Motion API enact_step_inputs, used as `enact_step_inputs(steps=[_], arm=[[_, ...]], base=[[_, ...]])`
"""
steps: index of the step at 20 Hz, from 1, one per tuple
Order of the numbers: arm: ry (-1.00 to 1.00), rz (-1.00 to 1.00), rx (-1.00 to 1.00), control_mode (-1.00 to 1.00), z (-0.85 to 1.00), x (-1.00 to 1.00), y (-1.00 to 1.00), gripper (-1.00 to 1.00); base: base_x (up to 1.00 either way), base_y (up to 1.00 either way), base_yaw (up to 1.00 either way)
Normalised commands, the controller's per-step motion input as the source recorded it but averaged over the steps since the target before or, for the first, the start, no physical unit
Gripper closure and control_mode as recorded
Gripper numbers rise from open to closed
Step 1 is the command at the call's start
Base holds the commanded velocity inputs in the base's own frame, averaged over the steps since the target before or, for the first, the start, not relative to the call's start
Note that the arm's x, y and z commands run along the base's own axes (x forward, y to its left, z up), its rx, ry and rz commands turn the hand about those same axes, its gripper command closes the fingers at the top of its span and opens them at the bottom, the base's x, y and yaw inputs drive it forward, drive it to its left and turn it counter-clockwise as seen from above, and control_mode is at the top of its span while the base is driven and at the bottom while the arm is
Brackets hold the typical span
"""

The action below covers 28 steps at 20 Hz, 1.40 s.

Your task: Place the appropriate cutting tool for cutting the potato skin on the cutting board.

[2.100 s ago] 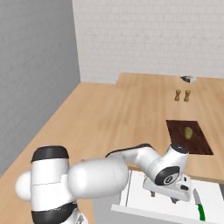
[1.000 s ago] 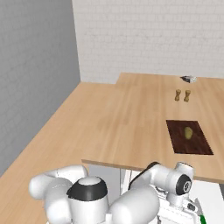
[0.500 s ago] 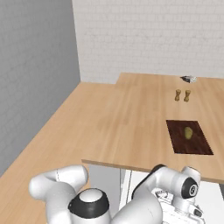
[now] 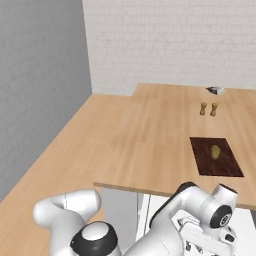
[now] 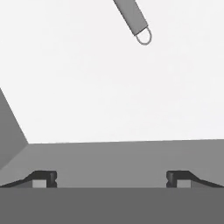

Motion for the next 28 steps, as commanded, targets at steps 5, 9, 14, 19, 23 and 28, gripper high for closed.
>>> enact_step_inputs(steps=[5, 9, 14, 19, 23, 28], arm=[[-0.08, 0.07, -0.13, -1.0, -0.01, 0.33, 0.0, -1.0], [-0.1, 0.14, -0.13, -1.0, -0.31, 0.3, 0.0, -1.0], [-0.01, 0.2, -0.04, -1.0, -0.31, 0.2, 0.0, -1.0], [0.0, 0.14, 0.0, -1.0, -0.05, 0.24, -0.02, -1.0], [0.0, 0.1, 0.01, -1.0, -0.13, 0.28, -0.02, -1.0], [0.0, 0.06, 0.04, -1.0, -0.22, 0.31, -0.02, -1.0]], base=[[0.0, 0.0, 0.0], [0.0, 0.0, 0.0], [0.0, 0.0, 0.0], [0.0, 0.0, 0.0], [0.0, 0.0, 0.0], [0.0, 0.0, 0.0]])
